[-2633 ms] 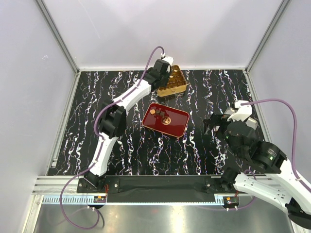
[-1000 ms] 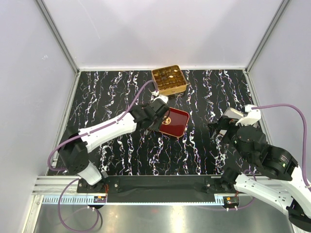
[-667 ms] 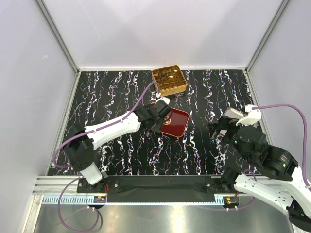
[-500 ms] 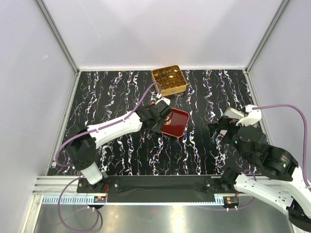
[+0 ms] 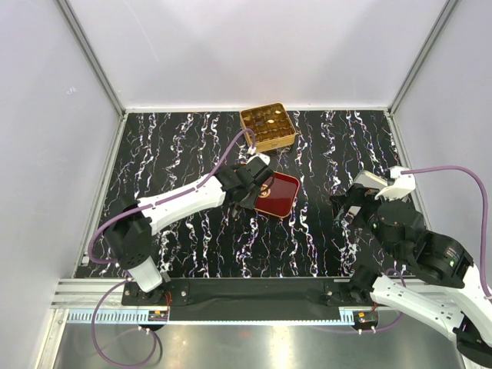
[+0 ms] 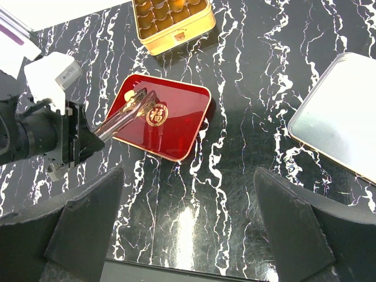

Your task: Pack the chocolate

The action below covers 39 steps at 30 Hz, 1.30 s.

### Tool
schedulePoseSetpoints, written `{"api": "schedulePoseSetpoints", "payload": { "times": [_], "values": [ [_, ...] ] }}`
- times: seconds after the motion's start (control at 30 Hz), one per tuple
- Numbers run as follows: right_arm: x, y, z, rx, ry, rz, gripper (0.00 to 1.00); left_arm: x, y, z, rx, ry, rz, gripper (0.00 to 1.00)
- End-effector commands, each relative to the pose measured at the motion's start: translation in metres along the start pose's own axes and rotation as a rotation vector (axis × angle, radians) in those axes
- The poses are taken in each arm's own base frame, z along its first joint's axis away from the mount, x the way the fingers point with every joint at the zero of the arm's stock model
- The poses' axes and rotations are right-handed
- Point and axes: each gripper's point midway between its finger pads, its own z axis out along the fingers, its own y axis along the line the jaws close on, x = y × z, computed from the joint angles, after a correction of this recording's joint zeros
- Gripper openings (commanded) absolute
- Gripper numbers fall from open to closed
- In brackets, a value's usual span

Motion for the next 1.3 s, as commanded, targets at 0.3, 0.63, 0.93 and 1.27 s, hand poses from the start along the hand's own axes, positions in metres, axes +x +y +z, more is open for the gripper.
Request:
{"api": "schedulePoseSetpoints", "payload": {
  "times": [0.3,0.63,0.93,1.27],
  "values": [
    [-0.015,0.002,-0.009,-0.02,-0.043,0.051,1.0,-0.056,-0.006,-0.06,0.088,-0.159,-0.054,0.37],
    [-0.023,0.006,-0.01,-0.035,-0.067,0.054,1.0,-0.161,0.004,-0.071,0.11,-0.344,-0.043,0.37],
    [-0.023,0.012,-0.003,-0.036,-0.059,0.028,1.0,-0.228,0.018,-0.013,0.084,-0.417,-0.026,0.34],
    [-0.007,0.017,0.005,-0.043,-0.014,0.034,1.0,-0.266,0.02,0.027,0.114,-0.503,-0.002,0.38]
  ]
}}
